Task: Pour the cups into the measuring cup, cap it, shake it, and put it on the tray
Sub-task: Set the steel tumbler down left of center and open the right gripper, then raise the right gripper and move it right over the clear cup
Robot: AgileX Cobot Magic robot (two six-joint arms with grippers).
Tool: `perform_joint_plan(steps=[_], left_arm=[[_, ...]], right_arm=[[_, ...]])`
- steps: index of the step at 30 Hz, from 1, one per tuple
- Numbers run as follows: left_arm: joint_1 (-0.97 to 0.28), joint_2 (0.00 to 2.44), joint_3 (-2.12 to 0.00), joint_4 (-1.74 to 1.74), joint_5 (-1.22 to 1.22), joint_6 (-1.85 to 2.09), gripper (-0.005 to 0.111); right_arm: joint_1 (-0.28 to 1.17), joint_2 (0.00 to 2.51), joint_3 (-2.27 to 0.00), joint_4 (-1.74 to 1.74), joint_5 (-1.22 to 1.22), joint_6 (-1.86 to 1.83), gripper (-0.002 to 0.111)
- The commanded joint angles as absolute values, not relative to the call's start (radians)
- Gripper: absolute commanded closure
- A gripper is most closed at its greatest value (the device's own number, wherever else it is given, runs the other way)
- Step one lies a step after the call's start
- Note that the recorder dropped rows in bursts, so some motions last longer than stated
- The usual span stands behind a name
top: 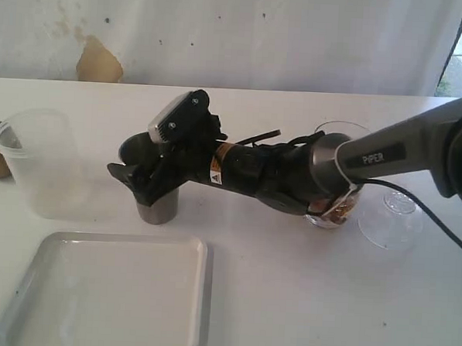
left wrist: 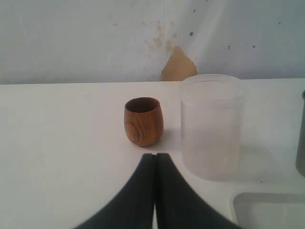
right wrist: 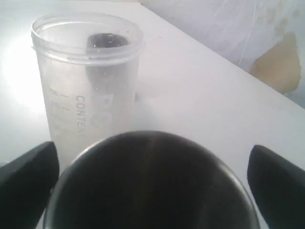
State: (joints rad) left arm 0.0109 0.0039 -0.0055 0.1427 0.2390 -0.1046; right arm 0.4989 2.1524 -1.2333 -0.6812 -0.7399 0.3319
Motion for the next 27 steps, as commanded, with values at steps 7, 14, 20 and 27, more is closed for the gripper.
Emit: perform_joint_plan(steps=[7, 14, 20, 27], left_arm=[[0.015, 0.0, 0.0, 0.146, 0.237, -0.106, 0.107], [0.015, 0.0, 0.0, 0.146, 0.237, -0.106, 0.107], [0.015, 0.0, 0.0, 0.146, 0.237, -0.106, 0.107], [0.015, 0.0, 0.0, 0.146, 0.237, -0.106, 0.107]], right_arm=[[0.498, 2.088, -1.236, -0.677, -0.705, 0.37, 0.003], [0.5, 1.991, -1.236, -0.684, -0.705, 0.404, 0.003], [0.5, 1.76, -1.236, -0.684, -0.434, 0.492, 0.003], [0.5, 1.458, -1.236, -0.591, 0.237, 0.501, 0.017]])
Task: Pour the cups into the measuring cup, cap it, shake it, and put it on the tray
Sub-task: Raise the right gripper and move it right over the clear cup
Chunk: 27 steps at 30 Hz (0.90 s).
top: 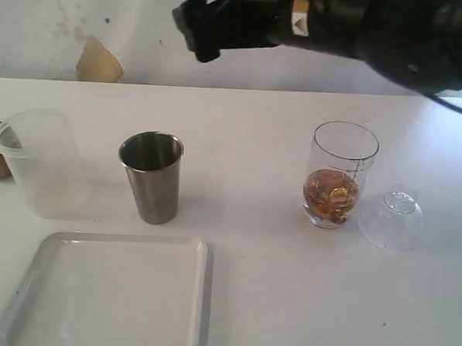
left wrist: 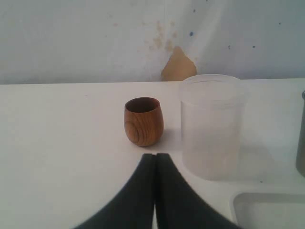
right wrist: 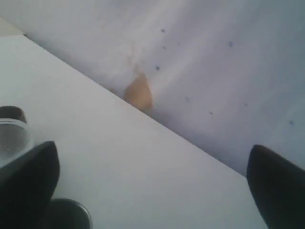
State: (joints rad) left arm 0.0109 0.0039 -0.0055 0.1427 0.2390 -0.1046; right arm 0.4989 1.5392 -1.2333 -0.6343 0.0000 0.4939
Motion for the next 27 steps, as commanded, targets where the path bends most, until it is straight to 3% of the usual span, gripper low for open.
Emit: perform_joint_plan(steps=[1, 3, 7, 16, 27], left_arm=[[0.015, 0.0, 0.0, 0.146, 0.237, -0.106, 0.107], [0.015, 0.0, 0.0, 0.146, 0.237, -0.106, 0.107], [0.015, 0.0, 0.0, 0.146, 0.237, -0.106, 0.107], [0.015, 0.0, 0.0, 0.146, 0.237, -0.106, 0.107], [0.015, 0.0, 0.0, 0.146, 0.237, -0.106, 0.107]], right_arm=[[0.5, 1.43, -1.236, -0.591, 0.336, 0.498, 0.025], [0.498, 1.406, -1.236, -0.606, 0.53, 0.496, 0.04], [0.498, 1.401, -1.236, -0.712, 0.745, 0.556, 0.052], [0.404, 1.381, -1.236, -0.778, 0.96, 0.615, 0.053], [-0.015, 1.485, -1.236, -0.148, 0.966, 0.198, 0.053]])
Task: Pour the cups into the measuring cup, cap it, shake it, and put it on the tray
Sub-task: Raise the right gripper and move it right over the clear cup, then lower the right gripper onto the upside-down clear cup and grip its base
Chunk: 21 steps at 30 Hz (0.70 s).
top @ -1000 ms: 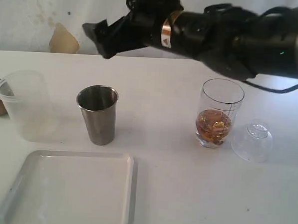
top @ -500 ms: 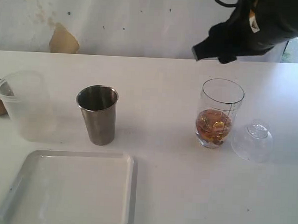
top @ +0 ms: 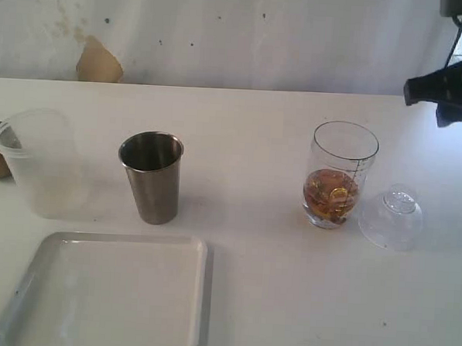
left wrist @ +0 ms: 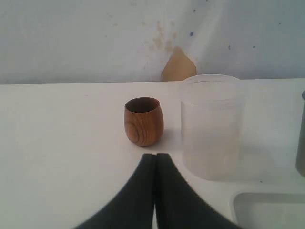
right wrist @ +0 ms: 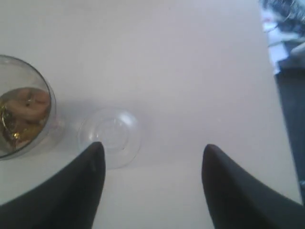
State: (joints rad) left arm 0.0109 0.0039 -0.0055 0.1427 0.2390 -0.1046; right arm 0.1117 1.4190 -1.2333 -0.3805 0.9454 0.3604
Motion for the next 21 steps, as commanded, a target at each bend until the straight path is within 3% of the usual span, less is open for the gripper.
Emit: perform_joint_plan(steps=[1, 21], left_arm=[[0.015, 0.0, 0.0, 0.146, 0.237, -0.106, 0.107], [0.015, 0.0, 0.0, 0.146, 0.237, -0.106, 0.107]], right_arm=[[-0.045, 1.51, -1.236, -0.087, 0.983, 0.14, 0.053], [-0.088, 1.767, -1.236, 0.051, 0.843, -0.022, 0.052]])
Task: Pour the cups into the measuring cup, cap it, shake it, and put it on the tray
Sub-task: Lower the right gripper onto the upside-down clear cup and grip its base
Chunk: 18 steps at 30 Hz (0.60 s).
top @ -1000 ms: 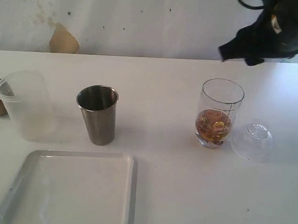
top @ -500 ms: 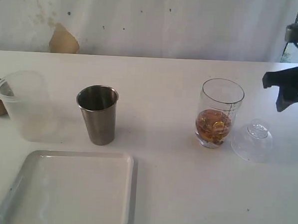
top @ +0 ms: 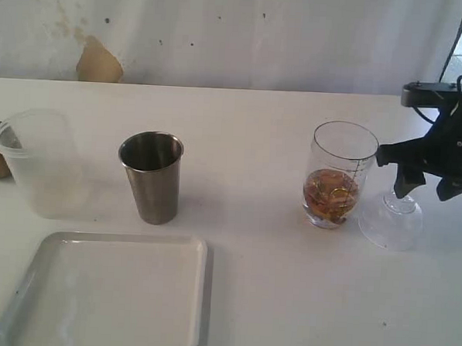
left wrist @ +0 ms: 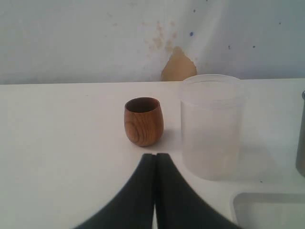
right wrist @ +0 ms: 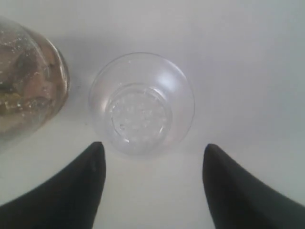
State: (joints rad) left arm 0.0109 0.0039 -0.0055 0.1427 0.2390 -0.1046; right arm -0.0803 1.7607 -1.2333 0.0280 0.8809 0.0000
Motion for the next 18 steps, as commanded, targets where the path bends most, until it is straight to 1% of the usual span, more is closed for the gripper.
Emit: perform_joint_plan(steps=[1, 4, 8, 12, 15, 18], left_arm=[[0.015, 0.0, 0.0, 0.146, 0.237, -0.106, 0.107], [0.015, 0.0, 0.0, 0.146, 0.237, -0.106, 0.107], [0.015, 0.0, 0.0, 0.146, 0.237, -0.106, 0.107], [0.015, 0.0, 0.0, 0.146, 0.237, -0.106, 0.107], [0.015, 0.0, 0.0, 0.146, 0.237, -0.106, 0.107], [0.015, 0.0, 0.0, 0.146, 0.237, -0.106, 0.107]], right_arm=[[-0.088, 1.767, -1.236, 0.064, 0.839, -0.024, 0.052], [-0.088, 1.771, -1.236, 0.102, 0.832, -0.061, 0.051], [-0.088, 1.773, -1.236, 0.11, 0.83, -0.079, 0.045], [-0.088, 1.773, -1.236, 0.101, 0.83, -0.075, 0.045], [-0.088, 1.776, -1.236, 0.098, 0.83, -0.075, 0.048], [-0.088, 1.793, -1.236, 0.096, 0.832, -0.075, 0.048]])
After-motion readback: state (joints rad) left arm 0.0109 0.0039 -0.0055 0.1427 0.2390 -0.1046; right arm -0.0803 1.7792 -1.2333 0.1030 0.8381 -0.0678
